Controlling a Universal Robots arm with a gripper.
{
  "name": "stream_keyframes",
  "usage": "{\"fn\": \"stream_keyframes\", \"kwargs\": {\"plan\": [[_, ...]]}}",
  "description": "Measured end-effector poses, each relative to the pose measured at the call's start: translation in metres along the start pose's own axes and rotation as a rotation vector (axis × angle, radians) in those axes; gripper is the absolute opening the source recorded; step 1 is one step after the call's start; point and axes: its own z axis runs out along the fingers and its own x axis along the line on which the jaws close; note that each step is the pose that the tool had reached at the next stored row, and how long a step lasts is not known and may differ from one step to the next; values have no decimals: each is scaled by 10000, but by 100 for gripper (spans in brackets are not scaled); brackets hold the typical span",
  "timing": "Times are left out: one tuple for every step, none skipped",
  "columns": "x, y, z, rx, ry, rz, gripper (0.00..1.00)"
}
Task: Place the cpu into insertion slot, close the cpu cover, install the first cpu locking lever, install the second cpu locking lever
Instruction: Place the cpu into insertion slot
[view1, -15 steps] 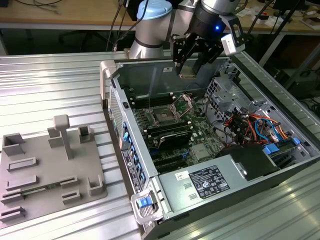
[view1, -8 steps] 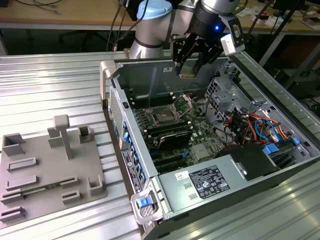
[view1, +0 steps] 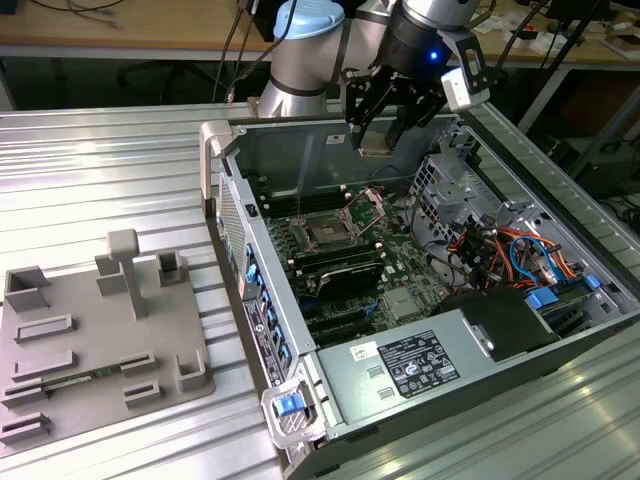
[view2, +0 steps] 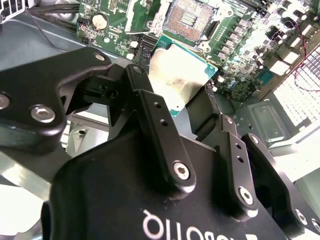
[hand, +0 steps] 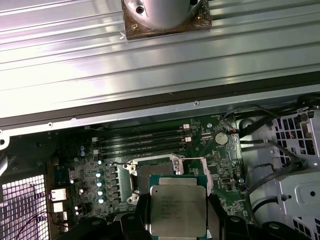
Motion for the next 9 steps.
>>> {"fn": "stream_keyframes", "kwargs": {"plan": [[0,0,0,0,-1,8,55],[0,0,0,-1,-5,48,55],[0,0,0,-1,-8,87,55],[1,0,0,-2,-13,137,55],[1,0,0,-4,-20,220,55],[1,0,0,-5,-23,253,55],[1,0,1,-6,-26,293,55],[1,0,0,-5,-28,317,55],[1,0,1,-6,-31,344,55]]}}
